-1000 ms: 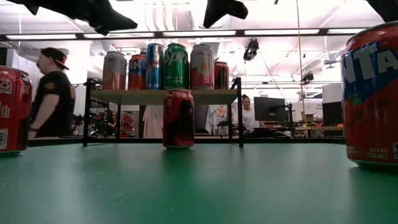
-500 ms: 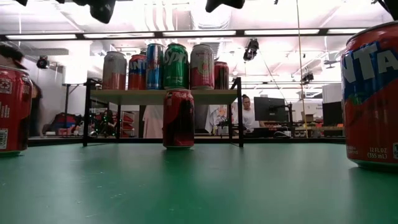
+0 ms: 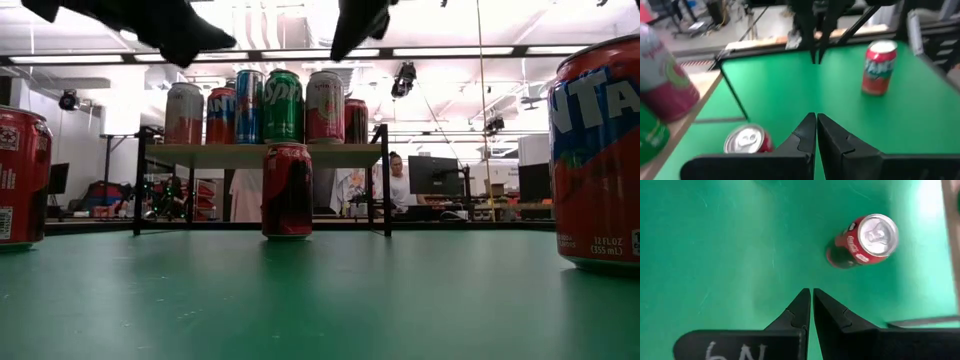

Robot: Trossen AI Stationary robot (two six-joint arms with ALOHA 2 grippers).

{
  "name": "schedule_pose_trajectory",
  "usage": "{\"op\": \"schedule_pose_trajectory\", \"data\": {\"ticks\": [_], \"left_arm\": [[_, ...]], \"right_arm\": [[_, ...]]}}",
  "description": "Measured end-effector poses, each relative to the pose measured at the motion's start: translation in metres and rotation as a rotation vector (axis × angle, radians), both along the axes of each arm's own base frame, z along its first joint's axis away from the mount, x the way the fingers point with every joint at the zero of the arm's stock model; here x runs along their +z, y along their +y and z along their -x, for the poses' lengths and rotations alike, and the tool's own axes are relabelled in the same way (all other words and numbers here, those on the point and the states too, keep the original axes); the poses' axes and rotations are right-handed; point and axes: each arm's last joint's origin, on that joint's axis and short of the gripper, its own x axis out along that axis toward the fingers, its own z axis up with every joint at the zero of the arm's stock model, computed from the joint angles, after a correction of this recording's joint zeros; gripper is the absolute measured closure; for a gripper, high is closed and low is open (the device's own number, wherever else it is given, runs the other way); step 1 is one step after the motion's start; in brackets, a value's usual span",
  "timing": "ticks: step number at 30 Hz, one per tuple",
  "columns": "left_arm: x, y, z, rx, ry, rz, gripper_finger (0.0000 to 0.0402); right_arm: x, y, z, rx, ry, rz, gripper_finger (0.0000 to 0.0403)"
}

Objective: Place canned beverage on shelf
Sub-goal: Put the red can on the shelf

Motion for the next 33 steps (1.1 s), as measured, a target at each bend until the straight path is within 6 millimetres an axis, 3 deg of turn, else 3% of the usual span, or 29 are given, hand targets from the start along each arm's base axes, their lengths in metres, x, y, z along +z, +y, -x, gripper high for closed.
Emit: {"op": "schedule_pose_trajectory", "data": {"ticks": [8,14,18,25,29,33], "left_arm": [[-0.023,-0.003,-0.017,0.026,0.104,-0.004,0.0402],[-0.029,-0.004,-0.023,0.027,0.120,-0.006,0.0402],[-0.033,-0.005,-0.025,0.028,0.136,-0.009,0.0402],[-0.039,-0.004,-0.028,0.069,0.157,0.013,0.0402],[-0.041,-0.005,-0.029,0.076,0.166,0.013,0.0402],[-0.039,-0.003,-0.029,0.117,0.159,-0.004,0.0402]], "right_arm": [[-0.057,-0.005,0.020,-0.010,-0.116,0.051,0.0390],[-0.091,-0.017,0.034,-0.100,-0.310,0.122,0.0390],[-0.103,-0.025,0.036,-0.130,-0.404,0.111,0.0390],[-0.113,-0.033,0.037,-0.194,-0.413,0.080,0.0384],[-0.107,-0.032,0.034,-0.202,-0.433,0.069,0.0346],[-0.101,-0.033,0.031,-0.207,-0.453,0.065,0.0275]]}}
